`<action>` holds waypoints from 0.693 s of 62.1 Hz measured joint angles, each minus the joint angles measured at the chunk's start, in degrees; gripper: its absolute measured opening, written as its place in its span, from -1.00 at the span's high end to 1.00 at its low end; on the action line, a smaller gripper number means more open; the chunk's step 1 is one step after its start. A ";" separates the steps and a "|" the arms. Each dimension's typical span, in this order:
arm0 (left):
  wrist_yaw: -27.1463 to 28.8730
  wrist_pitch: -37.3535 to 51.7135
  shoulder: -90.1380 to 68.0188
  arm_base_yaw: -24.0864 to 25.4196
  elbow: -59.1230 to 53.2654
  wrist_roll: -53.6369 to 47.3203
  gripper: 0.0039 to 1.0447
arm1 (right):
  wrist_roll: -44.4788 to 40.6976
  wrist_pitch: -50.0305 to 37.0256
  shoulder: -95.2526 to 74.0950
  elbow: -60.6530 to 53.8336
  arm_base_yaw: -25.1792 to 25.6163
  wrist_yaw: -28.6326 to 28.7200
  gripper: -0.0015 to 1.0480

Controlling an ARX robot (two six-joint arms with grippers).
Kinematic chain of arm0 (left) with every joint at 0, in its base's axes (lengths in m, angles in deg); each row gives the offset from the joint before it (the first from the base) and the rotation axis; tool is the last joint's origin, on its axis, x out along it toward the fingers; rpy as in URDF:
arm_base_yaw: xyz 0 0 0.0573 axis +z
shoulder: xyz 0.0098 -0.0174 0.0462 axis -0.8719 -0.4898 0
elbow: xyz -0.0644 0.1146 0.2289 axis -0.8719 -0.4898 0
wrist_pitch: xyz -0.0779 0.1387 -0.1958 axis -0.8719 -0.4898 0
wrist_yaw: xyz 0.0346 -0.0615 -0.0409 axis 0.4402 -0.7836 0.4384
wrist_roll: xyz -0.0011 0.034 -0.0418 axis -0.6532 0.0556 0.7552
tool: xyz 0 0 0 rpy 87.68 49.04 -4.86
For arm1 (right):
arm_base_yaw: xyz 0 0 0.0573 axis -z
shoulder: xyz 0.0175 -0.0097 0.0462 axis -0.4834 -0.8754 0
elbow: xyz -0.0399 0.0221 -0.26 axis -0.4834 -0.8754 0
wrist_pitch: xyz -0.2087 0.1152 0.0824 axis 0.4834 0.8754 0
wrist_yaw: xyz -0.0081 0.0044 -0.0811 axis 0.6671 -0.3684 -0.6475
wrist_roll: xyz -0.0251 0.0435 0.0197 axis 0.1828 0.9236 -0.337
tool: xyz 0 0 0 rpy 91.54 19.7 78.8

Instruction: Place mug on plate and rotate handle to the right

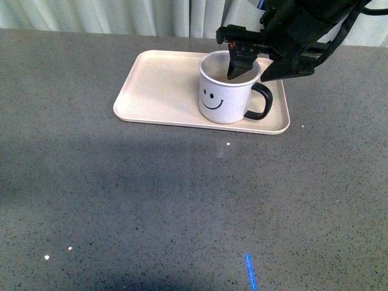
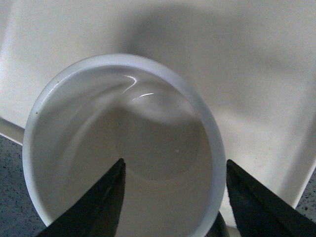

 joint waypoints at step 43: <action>0.00 0.00 0.00 0.00 0.00 0.00 -0.83 | -19.45 13.68 -4.87 16.02 3.65 7.26 0.97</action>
